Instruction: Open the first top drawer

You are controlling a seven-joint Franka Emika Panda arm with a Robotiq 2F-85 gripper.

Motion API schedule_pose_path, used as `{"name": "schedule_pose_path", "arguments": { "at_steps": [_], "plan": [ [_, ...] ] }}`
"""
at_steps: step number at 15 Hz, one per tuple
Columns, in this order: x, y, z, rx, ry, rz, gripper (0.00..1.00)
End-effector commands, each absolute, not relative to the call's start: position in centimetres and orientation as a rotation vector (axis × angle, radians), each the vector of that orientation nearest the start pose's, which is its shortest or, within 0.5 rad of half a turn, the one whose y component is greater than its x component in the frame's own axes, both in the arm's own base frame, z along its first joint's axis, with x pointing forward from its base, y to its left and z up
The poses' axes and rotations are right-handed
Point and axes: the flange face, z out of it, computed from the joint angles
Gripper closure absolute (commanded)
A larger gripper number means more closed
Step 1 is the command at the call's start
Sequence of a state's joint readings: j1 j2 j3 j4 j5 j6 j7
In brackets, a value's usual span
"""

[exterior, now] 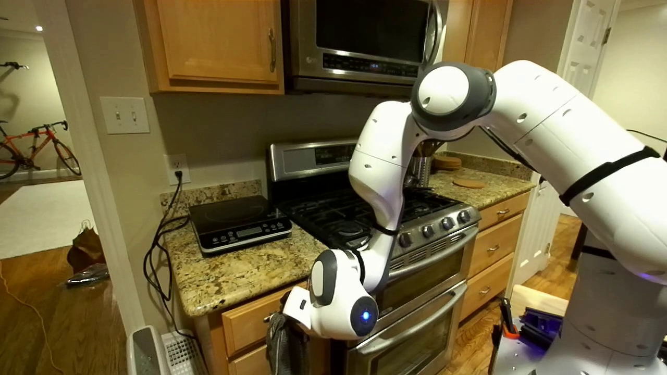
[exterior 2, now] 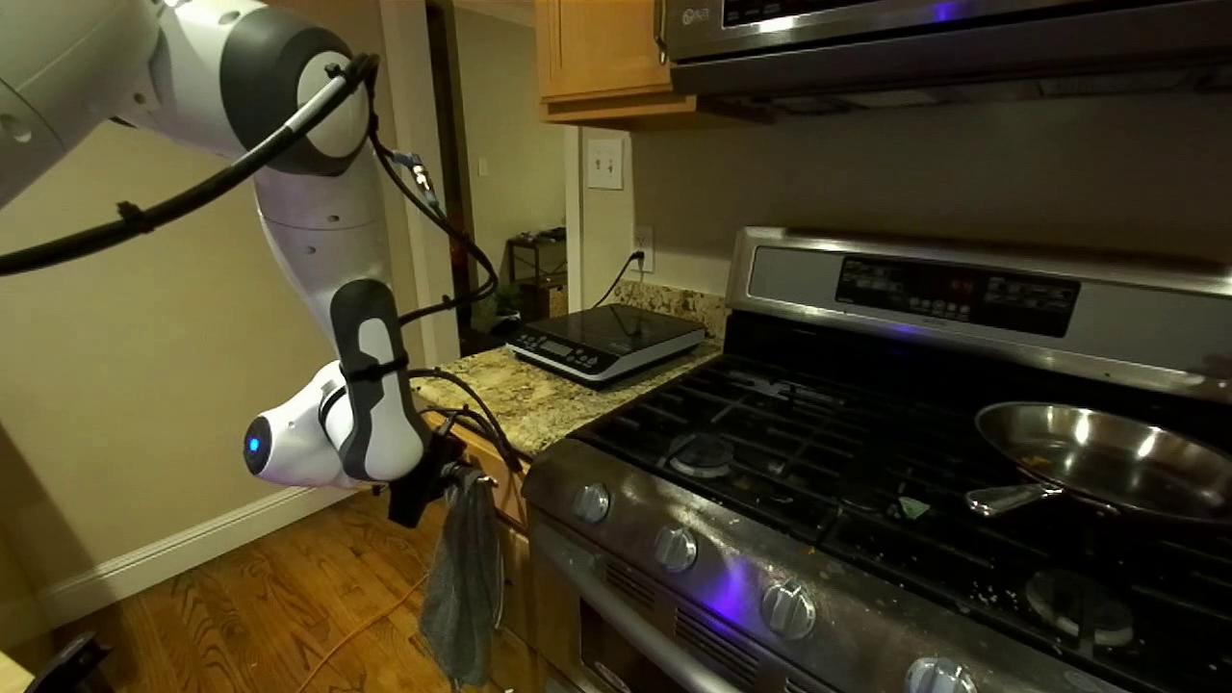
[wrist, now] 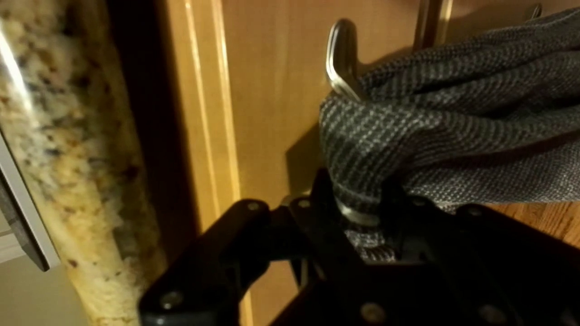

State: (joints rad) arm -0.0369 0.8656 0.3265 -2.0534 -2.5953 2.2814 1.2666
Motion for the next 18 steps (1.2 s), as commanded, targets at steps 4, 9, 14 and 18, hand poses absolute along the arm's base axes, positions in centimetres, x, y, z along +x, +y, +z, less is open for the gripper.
{"name": "schedule_pose_path", "arguments": {
  "at_steps": [4,9,14,18],
  "plan": [
    [43.5,18.7,0.8,1.779,1.431,0.895,0.91],
    [36.6,22.4,-0.2,1.825,1.572,0.909,0.91],
    [32.6,24.3,0.5,1.857,1.750,0.886,0.53],
    [32.8,25.4,3.1,1.868,1.951,0.807,0.31]
  ]
}}
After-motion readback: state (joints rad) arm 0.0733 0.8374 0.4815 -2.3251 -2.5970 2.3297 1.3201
